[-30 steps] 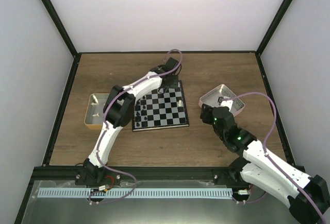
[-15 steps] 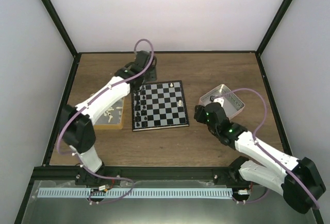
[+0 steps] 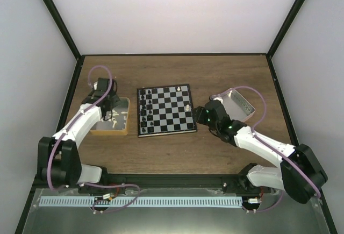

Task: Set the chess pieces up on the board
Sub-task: Pick up the chess piece from the storage box.

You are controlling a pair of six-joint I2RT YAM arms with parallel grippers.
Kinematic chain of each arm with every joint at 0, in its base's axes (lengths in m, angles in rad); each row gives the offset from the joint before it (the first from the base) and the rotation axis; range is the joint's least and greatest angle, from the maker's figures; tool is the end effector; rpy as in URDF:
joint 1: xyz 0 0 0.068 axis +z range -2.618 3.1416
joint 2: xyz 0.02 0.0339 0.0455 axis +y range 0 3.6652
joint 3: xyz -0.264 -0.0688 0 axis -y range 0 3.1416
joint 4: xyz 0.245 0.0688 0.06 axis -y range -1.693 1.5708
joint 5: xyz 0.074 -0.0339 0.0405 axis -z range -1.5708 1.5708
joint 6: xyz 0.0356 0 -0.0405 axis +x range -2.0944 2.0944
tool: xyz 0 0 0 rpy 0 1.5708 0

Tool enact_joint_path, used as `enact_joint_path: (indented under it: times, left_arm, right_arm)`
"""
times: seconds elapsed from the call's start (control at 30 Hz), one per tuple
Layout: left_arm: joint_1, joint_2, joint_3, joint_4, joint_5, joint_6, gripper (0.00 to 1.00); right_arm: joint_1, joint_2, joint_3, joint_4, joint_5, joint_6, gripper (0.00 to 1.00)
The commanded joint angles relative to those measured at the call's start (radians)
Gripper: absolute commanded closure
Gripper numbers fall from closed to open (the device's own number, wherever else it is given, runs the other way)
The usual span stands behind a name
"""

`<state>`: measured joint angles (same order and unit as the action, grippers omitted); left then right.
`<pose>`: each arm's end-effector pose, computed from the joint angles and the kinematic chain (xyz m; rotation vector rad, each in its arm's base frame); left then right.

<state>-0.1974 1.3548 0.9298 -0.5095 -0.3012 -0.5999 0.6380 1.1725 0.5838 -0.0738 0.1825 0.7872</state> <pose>0.2723 -0.0437 0.2381 -0.6082 2.3701 0.0293 0.1971 0.1381 0.2036 0.2716 2.2668 0.5700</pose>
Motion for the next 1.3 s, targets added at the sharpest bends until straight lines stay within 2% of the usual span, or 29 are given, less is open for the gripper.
enact_joint_path:
  times: [0.0, 0.1, 0.2, 0.33, 0.63, 0.83, 1.0, 1.27]
  left_arm:
    - [0.098, 0.045, -0.039, 0.091, 0.159, -0.04, 0.54]
    - [0.128, 0.104, -0.047, 0.132, 0.213, -0.067, 0.54]
    - [0.144, 0.166, -0.053, 0.155, 0.203, -0.092, 0.54]
    - [0.154, 0.21, -0.066, 0.178, 0.168, -0.145, 0.6]
    - [0.159, 0.282, -0.081, 0.216, 0.178, -0.158, 0.63]
    - [0.162, 0.337, -0.054, 0.224, 0.199, -0.15, 0.73]
    - [0.162, 0.338, -0.047, 0.226, 0.213, -0.147, 0.83]
    - [0.16, 0.198, -0.091, 0.214, 0.211, -0.17, 0.84]
  right_arm:
    - [-0.004, 0.022, 0.064, 0.022, -0.033, 0.002, 0.41]
    - [-0.004, 0.02, 0.061, 0.023, -0.035, -0.004, 0.41]
    - [-0.004, 0.014, 0.059, 0.015, -0.028, -0.01, 0.42]
    - [-0.004, 0.007, 0.055, 0.016, -0.037, -0.014, 0.42]
    - [-0.004, 0.031, 0.068, 0.028, -0.049, -0.037, 0.42]
    - [-0.005, 0.026, 0.071, 0.025, -0.053, -0.043, 0.43]
    - [-0.005, 0.023, 0.067, 0.028, -0.062, -0.036, 0.43]
    - [-0.004, 0.04, 0.091, 0.061, -0.128, -0.064, 0.43]
